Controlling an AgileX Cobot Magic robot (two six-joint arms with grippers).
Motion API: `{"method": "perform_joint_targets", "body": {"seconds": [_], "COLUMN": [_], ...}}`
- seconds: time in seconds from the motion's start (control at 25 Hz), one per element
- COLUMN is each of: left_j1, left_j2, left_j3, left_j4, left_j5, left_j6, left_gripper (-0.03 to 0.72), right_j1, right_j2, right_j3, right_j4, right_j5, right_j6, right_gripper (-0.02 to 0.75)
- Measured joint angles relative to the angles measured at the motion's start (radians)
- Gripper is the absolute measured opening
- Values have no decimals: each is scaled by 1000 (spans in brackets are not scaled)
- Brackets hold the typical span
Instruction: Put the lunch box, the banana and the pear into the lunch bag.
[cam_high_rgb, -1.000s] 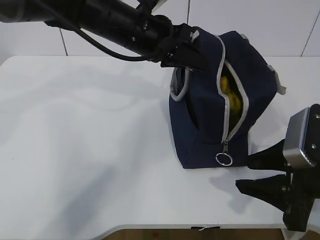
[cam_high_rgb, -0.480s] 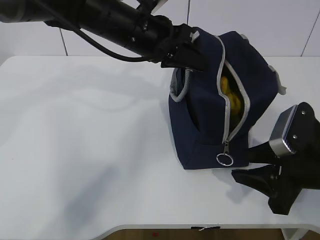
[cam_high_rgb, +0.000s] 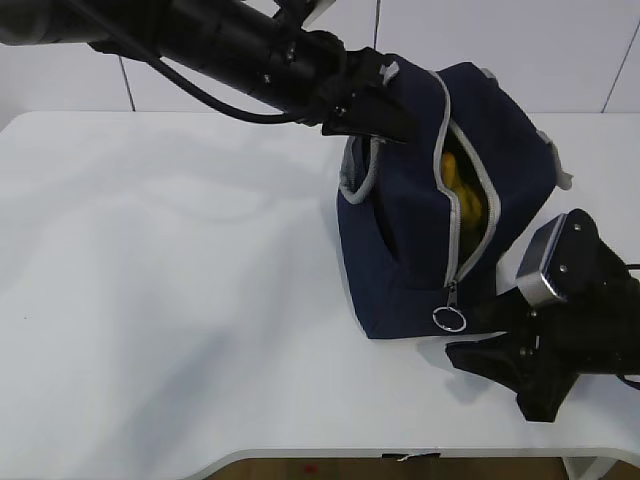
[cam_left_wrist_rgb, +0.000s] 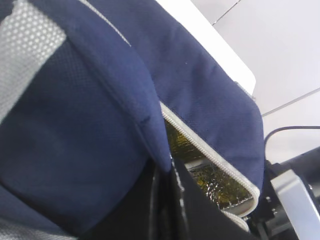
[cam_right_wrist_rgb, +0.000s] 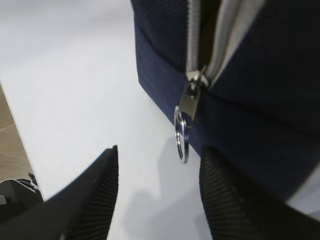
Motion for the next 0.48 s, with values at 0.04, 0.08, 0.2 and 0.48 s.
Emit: {"method": "perform_joint_targets", "body": {"seconds": [0.04, 0.08, 0.2, 0.48], "left_j1": [0, 0, 0, 0], "left_j2": [0, 0, 0, 0], "left_j3": [0, 0, 0, -2], "left_j4": [0, 0, 0, 0], "left_j5": [0, 2, 6, 18], "left_j6": [0, 0, 0, 0], "left_gripper": [3, 3, 3, 3], "right_j1": [0, 0, 0, 0], "right_j2": [13, 23, 58, 115], "right_j3": [-5, -11, -28, -42], "right_j4": [0, 0, 0, 2], "right_j5": [7, 19, 48, 72], "right_j6": [0, 0, 0, -1], "right_gripper": [419, 417, 407, 383]}}
